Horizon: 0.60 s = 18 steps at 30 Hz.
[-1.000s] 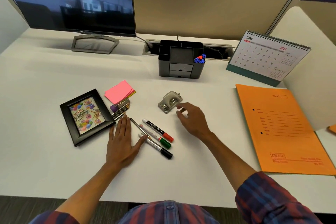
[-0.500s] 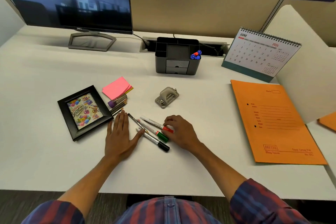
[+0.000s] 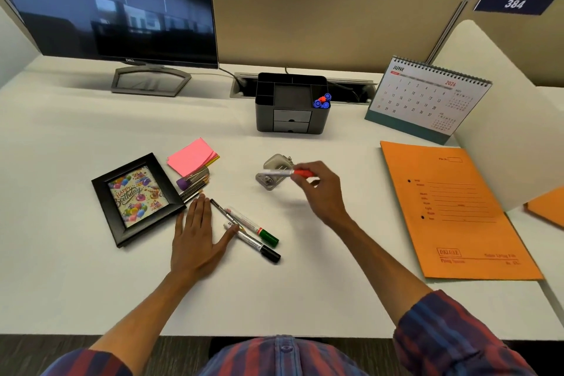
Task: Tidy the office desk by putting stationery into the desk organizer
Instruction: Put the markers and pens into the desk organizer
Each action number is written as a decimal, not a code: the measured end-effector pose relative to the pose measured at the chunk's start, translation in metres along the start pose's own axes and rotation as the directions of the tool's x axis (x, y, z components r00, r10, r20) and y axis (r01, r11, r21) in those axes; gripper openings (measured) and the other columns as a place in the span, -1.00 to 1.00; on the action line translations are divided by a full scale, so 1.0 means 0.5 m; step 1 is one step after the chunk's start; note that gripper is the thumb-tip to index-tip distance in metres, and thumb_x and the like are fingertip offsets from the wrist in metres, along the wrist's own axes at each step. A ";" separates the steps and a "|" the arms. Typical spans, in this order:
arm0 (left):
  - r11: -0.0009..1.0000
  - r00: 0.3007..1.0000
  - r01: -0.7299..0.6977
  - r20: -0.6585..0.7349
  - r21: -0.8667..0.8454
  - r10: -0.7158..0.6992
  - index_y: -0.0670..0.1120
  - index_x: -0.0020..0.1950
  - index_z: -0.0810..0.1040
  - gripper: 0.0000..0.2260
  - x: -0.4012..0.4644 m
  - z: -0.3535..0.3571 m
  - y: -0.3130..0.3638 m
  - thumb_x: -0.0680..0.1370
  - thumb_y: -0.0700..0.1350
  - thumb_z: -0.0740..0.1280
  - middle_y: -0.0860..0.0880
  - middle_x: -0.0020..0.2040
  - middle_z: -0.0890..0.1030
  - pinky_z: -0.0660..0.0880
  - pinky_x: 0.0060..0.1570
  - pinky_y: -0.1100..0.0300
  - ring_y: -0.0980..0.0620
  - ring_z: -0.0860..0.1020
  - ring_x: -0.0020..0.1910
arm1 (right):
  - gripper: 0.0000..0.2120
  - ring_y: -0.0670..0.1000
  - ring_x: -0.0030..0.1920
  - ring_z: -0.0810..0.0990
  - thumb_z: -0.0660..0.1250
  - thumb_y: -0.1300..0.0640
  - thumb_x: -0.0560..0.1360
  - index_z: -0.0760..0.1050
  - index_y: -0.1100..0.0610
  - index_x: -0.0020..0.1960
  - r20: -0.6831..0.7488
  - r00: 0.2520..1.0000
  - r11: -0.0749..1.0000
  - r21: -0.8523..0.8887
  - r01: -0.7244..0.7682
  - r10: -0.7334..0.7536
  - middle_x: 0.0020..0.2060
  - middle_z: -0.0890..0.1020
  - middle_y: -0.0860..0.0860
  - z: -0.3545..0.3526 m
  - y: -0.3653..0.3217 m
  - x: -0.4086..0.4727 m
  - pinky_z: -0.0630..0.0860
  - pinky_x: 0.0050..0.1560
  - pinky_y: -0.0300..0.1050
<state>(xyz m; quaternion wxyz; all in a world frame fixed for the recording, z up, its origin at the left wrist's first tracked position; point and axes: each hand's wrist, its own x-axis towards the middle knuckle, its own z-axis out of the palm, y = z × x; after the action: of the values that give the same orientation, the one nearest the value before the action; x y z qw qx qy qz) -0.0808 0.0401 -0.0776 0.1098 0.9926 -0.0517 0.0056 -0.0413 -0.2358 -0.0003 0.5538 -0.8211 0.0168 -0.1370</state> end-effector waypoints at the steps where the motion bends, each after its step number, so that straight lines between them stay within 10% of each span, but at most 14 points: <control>1: 1.000 1.000 -0.002 -0.004 -0.003 0.002 -0.13 0.60 -0.01 -0.16 0.000 0.000 0.001 0.52 0.44 -0.13 -0.02 0.61 -0.01 -0.11 0.53 0.02 0.06 -0.07 0.57 | -0.83 -0.15 -0.11 0.59 0.46 0.19 0.46 0.62 0.10 0.04 -0.033 0.999 1.000 0.002 0.017 -0.017 -0.07 0.65 -0.02 -0.009 -0.008 0.017 0.45 -0.21 -0.35; 18: 1.000 1.000 -0.003 -0.001 0.001 0.003 -0.12 0.60 -0.02 -0.17 0.001 0.002 -0.002 0.53 0.44 -0.10 0.00 0.61 -0.04 -0.08 0.53 0.01 0.07 -0.08 0.57 | -0.79 -0.04 -0.07 0.66 0.32 0.10 0.57 0.54 0.18 0.14 -0.362 0.827 0.889 -0.333 0.315 -0.429 -0.06 0.68 0.06 -0.141 -0.077 0.312 0.61 0.00 -0.17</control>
<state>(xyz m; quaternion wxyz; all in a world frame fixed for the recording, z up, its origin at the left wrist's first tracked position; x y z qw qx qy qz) -0.0801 0.0408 -0.0788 0.1093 0.9926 -0.0531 0.0064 0.0868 -0.3127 0.0919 0.3866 -0.8232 -0.0065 -0.4156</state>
